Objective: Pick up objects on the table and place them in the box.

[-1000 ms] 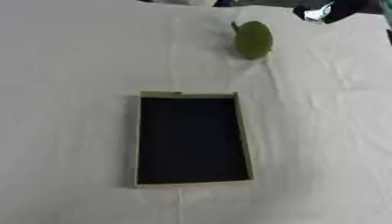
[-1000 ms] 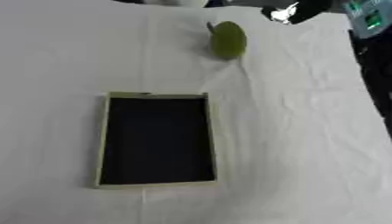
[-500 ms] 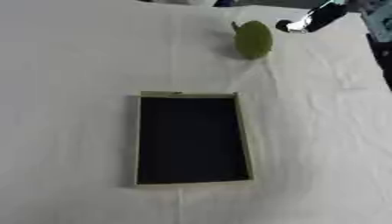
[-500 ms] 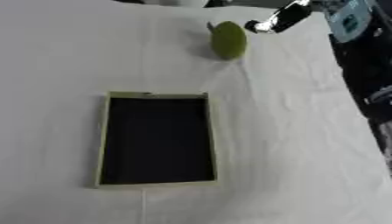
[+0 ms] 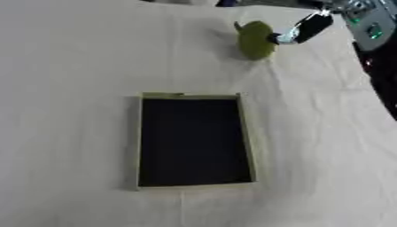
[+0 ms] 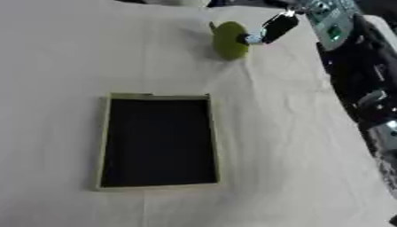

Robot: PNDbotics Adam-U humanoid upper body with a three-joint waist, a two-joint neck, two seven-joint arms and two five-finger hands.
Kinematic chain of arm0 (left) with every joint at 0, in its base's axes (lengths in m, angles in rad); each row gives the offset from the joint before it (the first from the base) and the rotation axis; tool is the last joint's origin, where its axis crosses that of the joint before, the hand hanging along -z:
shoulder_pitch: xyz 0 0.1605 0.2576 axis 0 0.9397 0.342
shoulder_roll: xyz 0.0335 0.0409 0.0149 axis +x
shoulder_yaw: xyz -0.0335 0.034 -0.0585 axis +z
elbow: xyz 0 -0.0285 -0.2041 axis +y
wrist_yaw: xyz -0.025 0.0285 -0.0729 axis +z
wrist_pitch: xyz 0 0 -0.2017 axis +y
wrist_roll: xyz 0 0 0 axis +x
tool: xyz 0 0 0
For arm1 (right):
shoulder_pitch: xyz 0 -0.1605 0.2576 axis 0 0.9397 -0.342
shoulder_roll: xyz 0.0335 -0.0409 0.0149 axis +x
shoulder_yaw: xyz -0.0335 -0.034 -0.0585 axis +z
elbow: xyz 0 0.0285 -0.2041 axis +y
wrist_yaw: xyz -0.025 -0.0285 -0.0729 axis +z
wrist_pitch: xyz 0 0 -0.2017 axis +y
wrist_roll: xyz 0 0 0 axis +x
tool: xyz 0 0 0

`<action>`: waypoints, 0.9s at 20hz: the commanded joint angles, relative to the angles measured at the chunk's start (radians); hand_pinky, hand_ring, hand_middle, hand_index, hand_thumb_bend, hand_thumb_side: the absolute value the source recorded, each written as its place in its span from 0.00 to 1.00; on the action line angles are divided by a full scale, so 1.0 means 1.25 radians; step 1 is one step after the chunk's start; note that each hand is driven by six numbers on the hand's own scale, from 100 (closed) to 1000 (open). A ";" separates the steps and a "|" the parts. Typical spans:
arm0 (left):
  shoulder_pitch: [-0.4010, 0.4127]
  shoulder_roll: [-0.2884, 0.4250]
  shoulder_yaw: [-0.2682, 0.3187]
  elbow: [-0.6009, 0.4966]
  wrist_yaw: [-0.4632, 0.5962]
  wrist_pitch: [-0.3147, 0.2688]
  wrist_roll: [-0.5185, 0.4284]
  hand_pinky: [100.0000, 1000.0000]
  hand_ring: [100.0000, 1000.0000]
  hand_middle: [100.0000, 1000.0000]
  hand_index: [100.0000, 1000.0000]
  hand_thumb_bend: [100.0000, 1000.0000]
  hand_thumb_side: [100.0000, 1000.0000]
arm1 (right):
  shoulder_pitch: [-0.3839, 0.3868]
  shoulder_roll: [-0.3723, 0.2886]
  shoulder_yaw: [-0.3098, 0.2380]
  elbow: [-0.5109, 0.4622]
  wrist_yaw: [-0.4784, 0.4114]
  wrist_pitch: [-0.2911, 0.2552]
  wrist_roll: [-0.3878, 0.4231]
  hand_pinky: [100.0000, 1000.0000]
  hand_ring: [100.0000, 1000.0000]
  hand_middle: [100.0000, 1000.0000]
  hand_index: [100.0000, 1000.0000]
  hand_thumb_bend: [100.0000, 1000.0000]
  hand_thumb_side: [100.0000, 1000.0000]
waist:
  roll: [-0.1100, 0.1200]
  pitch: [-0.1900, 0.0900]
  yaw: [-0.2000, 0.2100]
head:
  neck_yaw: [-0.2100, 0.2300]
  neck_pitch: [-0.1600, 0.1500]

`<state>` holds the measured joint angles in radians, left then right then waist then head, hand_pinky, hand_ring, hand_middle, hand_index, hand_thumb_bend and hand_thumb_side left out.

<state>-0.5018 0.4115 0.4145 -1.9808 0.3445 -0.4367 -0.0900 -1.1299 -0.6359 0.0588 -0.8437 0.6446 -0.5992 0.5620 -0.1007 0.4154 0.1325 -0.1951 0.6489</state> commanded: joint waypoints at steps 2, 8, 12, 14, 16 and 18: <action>-0.010 0.014 0.001 -0.015 0.006 -0.001 -0.003 0.55 0.64 0.54 0.69 0.00 0.45 | -0.012 -0.011 -0.002 0.003 0.027 -0.246 0.232 0.91 1.00 0.97 1.00 0.29 0.25 | 0.004 -0.013 0.003 | -0.003 -0.009; -0.013 0.012 0.003 -0.015 0.005 -0.003 -0.004 0.55 0.63 0.54 0.69 0.00 0.46 | -0.009 -0.008 -0.005 0.015 0.058 -0.246 0.212 0.91 1.00 0.97 1.00 0.28 0.25 | 0.004 -0.004 0.008 | -0.006 -0.016; -0.016 0.010 0.004 -0.015 0.006 -0.003 -0.004 0.55 0.63 0.54 0.69 0.00 0.46 | -0.006 -0.007 -0.011 0.026 0.085 -0.246 0.195 0.91 1.00 0.97 1.00 0.26 0.24 | 0.004 0.003 0.013 | -0.008 -0.021; -0.018 0.010 0.004 -0.015 0.006 -0.003 -0.006 0.55 0.63 0.54 0.69 0.00 0.46 | -0.005 -0.006 -0.013 0.032 0.096 -0.246 0.185 0.91 1.00 0.97 1.00 0.25 0.24 | 0.003 0.006 0.015 | -0.009 -0.025; -0.020 0.009 0.004 -0.015 0.007 -0.003 -0.007 0.55 0.63 0.54 0.69 0.00 0.46 | -0.004 -0.003 -0.014 0.036 0.104 -0.246 0.177 0.90 1.00 0.97 1.00 0.23 0.24 | 0.003 0.008 0.018 | -0.010 -0.028; -0.022 0.009 0.004 -0.015 0.008 -0.003 -0.008 0.55 0.63 0.54 0.69 0.00 0.46 | -0.004 0.001 -0.012 0.039 0.109 -0.246 0.173 0.90 1.00 0.96 1.00 0.22 0.26 | 0.002 0.011 0.021 | -0.011 -0.030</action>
<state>-0.5161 0.4095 0.4147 -1.9808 0.3513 -0.4395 -0.0962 -1.1199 -0.6169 0.0505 -0.7905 0.7714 -0.6409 0.5203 -0.1016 0.4509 0.1589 -0.2046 0.6237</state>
